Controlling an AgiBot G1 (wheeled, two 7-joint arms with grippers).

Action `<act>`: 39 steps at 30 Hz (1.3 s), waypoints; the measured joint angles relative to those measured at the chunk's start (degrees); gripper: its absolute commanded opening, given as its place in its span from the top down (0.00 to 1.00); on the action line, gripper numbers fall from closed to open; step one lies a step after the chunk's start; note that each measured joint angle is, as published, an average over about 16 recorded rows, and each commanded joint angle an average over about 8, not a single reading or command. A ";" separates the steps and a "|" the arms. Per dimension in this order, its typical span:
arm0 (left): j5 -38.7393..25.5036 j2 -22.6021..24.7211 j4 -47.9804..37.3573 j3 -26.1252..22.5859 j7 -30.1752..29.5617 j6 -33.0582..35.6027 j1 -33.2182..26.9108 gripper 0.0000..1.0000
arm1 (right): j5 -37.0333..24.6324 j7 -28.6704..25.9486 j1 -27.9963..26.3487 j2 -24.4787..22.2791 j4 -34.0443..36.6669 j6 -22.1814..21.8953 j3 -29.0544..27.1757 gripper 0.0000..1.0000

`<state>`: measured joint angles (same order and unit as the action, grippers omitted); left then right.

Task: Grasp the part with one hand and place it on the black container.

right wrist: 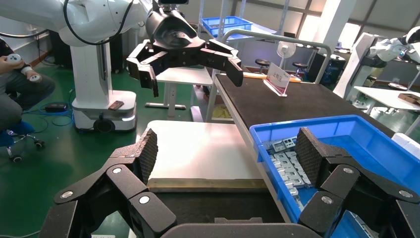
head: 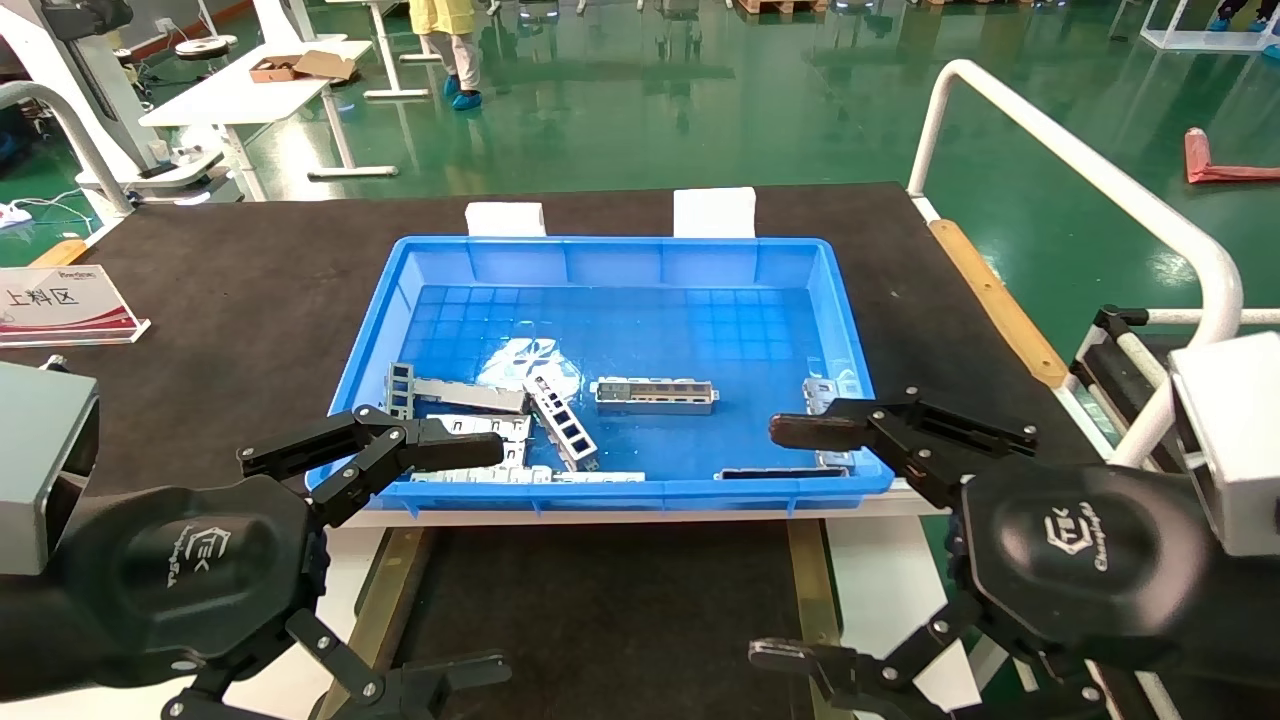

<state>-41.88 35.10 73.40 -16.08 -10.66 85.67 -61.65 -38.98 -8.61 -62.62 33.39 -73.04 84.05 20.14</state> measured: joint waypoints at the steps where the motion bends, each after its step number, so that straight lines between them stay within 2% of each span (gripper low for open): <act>1: 0.00 0.00 0.00 0.00 0.00 0.00 0.00 0.00 | 0.00 0.00 0.00 0.00 0.00 0.00 0.00 0.00; 39: 0.00 0.00 0.00 0.00 0.00 0.00 0.00 0.00 | 0.00 0.00 0.00 0.00 0.00 0.00 0.00 0.00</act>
<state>-41.88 35.10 73.40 -16.08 -10.66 85.67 -61.65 -38.98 -8.61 -62.62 33.39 -73.04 84.05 20.14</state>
